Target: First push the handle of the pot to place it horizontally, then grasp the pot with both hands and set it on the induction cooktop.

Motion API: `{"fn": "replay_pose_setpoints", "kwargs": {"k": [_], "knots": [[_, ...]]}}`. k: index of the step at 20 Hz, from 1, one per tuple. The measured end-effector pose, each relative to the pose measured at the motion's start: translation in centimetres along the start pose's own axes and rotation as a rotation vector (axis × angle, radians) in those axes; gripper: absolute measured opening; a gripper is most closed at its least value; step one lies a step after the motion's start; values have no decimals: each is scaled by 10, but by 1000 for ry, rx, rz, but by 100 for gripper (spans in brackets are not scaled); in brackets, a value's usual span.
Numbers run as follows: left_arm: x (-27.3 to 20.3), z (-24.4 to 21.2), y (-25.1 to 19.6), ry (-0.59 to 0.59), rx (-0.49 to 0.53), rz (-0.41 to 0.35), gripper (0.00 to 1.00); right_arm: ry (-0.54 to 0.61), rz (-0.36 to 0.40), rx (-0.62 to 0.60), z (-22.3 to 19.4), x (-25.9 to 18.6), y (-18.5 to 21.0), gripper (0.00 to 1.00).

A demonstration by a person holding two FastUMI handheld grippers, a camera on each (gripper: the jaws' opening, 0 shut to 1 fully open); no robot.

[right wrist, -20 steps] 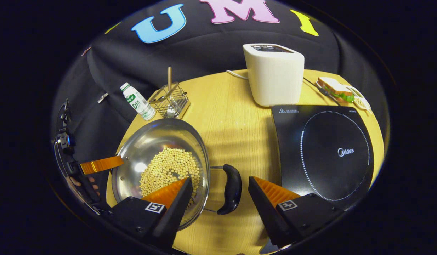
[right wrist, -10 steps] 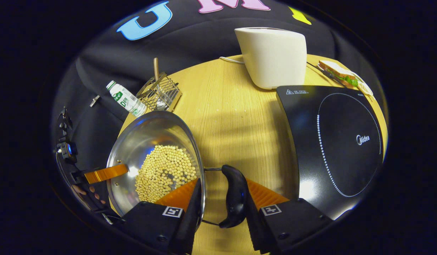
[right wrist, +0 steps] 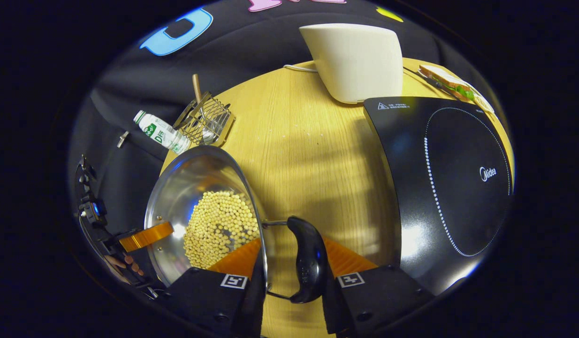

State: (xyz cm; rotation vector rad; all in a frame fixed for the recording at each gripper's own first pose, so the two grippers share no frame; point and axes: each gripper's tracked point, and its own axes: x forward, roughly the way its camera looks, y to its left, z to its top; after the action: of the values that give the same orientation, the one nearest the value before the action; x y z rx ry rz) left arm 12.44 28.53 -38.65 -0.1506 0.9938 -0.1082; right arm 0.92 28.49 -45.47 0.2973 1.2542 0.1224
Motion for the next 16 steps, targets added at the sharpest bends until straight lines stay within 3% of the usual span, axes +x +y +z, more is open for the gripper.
{"fn": "replay_pose_setpoints", "kwargs": {"k": [3,4,8,16], "knots": [[-15,0,-8,-18,4,-3,56,-6,7,1,3,-14,0,54],[-20,2,-12,-24,14,1,56,-18,9,-14,7,-21,0,50],[-41,13,-37,-52,40,-3,56,-59,18,-25,18,-54,-8,54],[-49,16,-140,-59,65,-71,56,-123,-13,-10,42,-125,-86,54]]}}
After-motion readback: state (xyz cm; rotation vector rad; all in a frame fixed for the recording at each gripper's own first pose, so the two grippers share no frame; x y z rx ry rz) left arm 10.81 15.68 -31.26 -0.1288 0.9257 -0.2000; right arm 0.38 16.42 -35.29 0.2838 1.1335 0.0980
